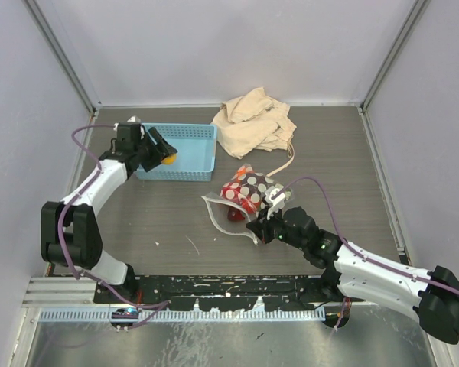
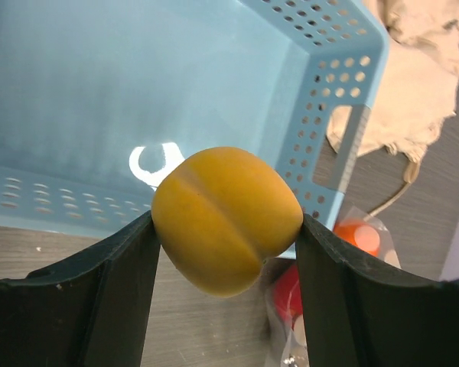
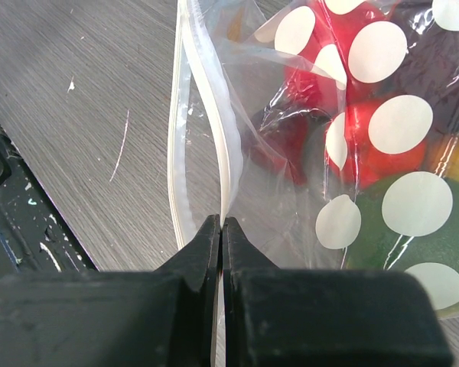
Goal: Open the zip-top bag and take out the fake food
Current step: Place the fake fruit in the bin.
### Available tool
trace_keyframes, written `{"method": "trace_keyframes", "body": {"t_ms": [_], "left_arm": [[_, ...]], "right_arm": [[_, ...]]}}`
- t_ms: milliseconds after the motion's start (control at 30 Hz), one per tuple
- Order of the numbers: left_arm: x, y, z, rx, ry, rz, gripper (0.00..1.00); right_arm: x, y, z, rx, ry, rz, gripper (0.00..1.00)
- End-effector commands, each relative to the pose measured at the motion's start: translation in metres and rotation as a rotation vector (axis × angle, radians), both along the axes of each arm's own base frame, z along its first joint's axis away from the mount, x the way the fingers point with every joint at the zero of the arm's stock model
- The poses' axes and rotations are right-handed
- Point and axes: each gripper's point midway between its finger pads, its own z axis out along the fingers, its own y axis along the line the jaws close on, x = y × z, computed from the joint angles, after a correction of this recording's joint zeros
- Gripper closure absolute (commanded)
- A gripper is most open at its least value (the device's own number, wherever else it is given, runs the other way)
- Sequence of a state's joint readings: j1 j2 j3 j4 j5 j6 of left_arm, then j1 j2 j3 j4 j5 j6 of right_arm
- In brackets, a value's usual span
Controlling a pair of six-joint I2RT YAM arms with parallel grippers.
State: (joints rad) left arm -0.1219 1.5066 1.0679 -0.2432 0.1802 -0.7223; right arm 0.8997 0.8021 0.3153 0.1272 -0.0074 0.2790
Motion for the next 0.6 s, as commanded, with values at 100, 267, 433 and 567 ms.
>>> {"method": "trace_keyframes", "body": {"t_ms": [100, 267, 433, 567], "left_arm": [[0.020, 0.030, 0.004, 0.143, 0.051, 0.100, 0.85], [0.027, 0.036, -0.005, 0.172, 0.112, 0.141, 0.82], [0.033, 0.039, -0.015, 0.201, 0.191, 0.150, 0.75], [0.039, 0.041, -0.024, 0.221, 0.246, 0.152, 0.45]], "right_arm": [[0.008, 0.007, 0.030, 0.094, -0.058, -0.025, 0.99], [0.008, 0.008, 0.031, 0.112, -0.060, -0.028, 0.99], [0.009, 0.009, 0.032, 0.120, -0.068, -0.025, 0.99], [0.009, 0.009, 0.035, 0.128, -0.076, -0.023, 0.99]]}}
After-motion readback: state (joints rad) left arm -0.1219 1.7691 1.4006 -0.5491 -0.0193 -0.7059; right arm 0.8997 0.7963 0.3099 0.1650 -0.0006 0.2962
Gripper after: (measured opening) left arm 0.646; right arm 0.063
